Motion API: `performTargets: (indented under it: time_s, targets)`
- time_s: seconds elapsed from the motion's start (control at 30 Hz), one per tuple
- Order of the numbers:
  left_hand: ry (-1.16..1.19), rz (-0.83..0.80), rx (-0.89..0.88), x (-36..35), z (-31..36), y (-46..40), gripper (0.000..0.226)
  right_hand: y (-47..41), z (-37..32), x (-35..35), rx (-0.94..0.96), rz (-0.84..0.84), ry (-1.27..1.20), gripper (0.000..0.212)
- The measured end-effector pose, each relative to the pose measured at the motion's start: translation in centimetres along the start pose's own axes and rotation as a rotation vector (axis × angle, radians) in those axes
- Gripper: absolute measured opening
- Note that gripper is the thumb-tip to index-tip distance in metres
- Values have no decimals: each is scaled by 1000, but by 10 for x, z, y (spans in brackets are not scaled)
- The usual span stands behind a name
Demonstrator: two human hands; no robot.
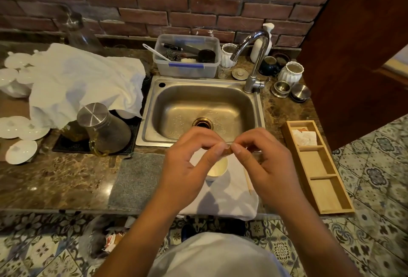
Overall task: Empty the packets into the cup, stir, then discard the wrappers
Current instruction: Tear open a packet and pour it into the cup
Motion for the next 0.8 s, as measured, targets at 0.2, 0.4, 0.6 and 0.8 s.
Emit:
performTargets:
  time_s: [0.2, 0.4, 0.6, 0.8]
  targets:
    - [-138, 28, -64, 2, 2, -3, 15, 2, 4, -12, -49, -121, -119, 15]
    - [-213, 73, -63, 7, -2, -6, 13, 5, 17, -10, -150, -95, -200, 10]
    - [-160, 3, -117, -7, 7, -3, 20, 7, 17, -11, -88, -164, -170, 17]
    - [-143, 3, -54, -10, -5, 0, 21, 4, 21, -6, -74, -80, -154, 12]
Point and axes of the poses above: each hand's wrist, its own y-axis away from the middle knuckle, its own x-axis out of the back of the hand, z = x × y, the point moved 9 cm from there along -y, towards the middle knuckle, and after that the axes turned 13 degrees about z, right-handed, at the moved point
